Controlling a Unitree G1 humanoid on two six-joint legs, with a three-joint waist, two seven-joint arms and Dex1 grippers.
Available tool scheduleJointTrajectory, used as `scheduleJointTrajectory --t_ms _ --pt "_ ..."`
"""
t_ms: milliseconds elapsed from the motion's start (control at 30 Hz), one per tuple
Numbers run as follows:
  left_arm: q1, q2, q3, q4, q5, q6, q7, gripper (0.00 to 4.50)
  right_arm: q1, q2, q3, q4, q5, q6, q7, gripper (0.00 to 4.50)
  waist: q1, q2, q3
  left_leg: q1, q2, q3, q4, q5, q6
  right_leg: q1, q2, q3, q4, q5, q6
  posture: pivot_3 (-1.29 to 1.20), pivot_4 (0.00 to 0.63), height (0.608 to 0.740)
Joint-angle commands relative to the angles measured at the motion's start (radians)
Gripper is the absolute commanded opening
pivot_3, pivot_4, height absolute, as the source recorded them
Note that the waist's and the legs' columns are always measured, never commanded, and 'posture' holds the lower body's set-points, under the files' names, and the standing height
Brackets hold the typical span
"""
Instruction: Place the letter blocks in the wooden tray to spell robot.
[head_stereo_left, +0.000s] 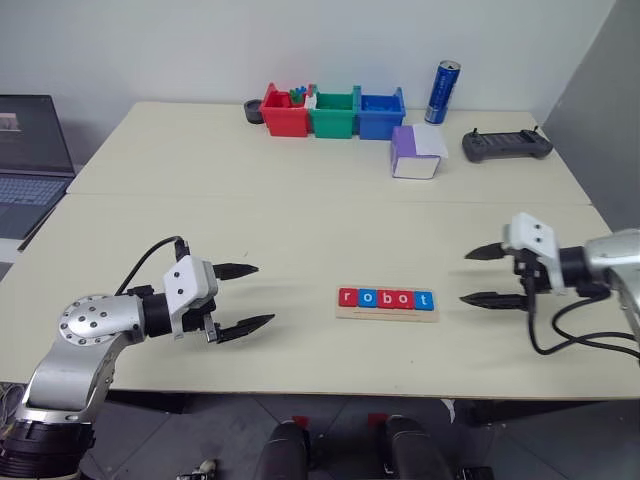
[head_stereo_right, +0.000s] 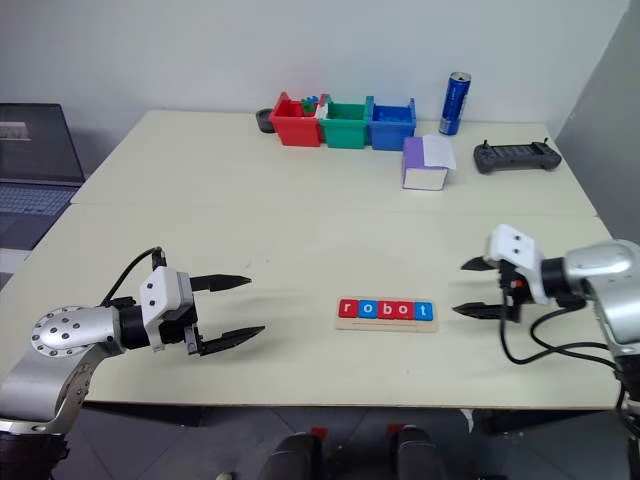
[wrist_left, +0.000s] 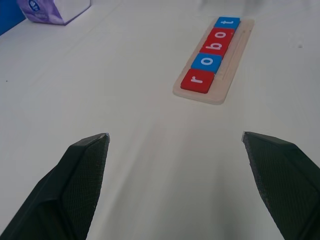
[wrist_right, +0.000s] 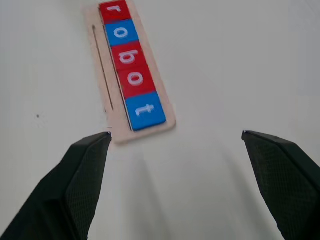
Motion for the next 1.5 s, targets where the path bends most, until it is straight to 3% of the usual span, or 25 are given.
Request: scheduleJointTrajectory --t_ms 33,300,733,1500 --pt "-0.02 0.042 0.041 -0.04 -0.012 0.024 0.005 4.5 0.053 -0.076 -0.175 0.019 0.081 -0.048 0.062 4.45 -0.005 0.0 0.0 0.0 0.0 0.0 0.0 0.0 0.0 0.0 0.0 0.0 0.0 0.0 0.0 0.0 0.15 0.74" --pt "-0.015 0.073 0.094 -0.115 -0.109 0.14 0.007 4.5 0.079 -0.112 -0.188 0.088 0.125 -0.101 0.122 4.45 -0.014 0.0 0.0 0.003 0.001 0.001 0.001 0.0 0.0 0.002 0.001 0.002 0.001 -0.002 -0.003 0.0 0.15 0.74" --pt "0.044 0.065 0.177 -0.213 -0.213 0.261 0.051 4.5 -0.011 -0.089 -0.059 0.169 0.107 -0.139 0.123 4.45 -0.009 0.0 0.0 0.002 0.001 0.001 0.001 0.0 0.0 0.001 0.001 0.002 0.0 -0.002 -0.003 0.0 0.15 0.74" --pt "0.075 0.077 0.179 -0.214 -0.189 0.225 0.034 4.5 -0.08 -0.092 -0.011 0.217 0.096 -0.147 0.129 4.45 -0.008 0.0 0.0 0.002 0.001 0.001 0.001 0.0 0.0 0.001 0.001 0.002 0.0 -0.002 -0.003 0.0 0.15 0.74"
